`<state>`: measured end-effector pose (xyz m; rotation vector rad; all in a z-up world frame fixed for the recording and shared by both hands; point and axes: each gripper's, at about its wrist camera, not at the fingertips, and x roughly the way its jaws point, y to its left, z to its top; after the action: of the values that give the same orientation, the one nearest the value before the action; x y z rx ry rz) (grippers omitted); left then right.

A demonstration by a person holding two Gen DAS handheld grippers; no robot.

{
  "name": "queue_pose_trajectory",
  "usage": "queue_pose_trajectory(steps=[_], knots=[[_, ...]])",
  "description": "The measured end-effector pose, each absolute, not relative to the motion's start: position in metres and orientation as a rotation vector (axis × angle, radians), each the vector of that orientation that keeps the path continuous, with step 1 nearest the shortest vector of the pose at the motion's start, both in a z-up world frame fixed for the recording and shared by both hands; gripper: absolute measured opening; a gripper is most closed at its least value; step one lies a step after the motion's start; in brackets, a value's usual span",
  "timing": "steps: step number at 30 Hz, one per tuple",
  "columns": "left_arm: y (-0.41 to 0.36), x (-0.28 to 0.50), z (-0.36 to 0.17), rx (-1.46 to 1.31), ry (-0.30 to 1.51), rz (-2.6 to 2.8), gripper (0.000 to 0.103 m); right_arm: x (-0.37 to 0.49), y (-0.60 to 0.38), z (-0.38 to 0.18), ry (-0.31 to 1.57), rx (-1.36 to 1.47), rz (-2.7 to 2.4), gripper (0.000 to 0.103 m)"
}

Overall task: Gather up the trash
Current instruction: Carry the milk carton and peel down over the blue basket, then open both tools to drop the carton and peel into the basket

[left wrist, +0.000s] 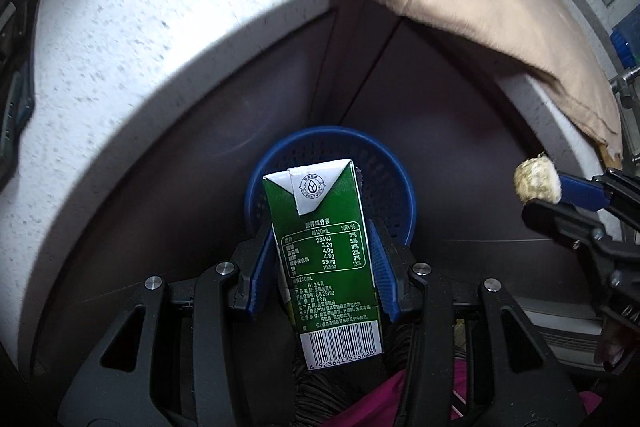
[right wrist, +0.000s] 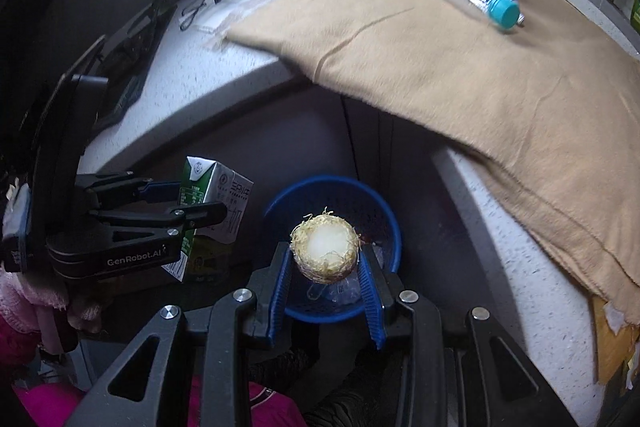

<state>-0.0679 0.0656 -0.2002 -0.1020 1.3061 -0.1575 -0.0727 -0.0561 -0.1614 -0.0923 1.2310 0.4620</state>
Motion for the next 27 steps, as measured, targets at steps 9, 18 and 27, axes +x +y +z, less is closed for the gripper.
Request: queue_pose_trajectory(steps=[9, 18, 27], knots=[[0.062, -0.067, -0.228, -0.104, 1.354, -0.170, 0.045, -0.068, -0.042, -0.193, 1.272, -0.147, 0.466, 0.034], [0.067, -0.056, -0.241, -0.108, 1.385, -0.135, 0.045, -0.054, -0.039, -0.217, 1.320, -0.145, 0.461, 0.034], [0.066, -0.058, -0.247, -0.103, 1.384, -0.128, 0.045, -0.046, -0.043, -0.222, 1.327, -0.128, 0.453, 0.034]])
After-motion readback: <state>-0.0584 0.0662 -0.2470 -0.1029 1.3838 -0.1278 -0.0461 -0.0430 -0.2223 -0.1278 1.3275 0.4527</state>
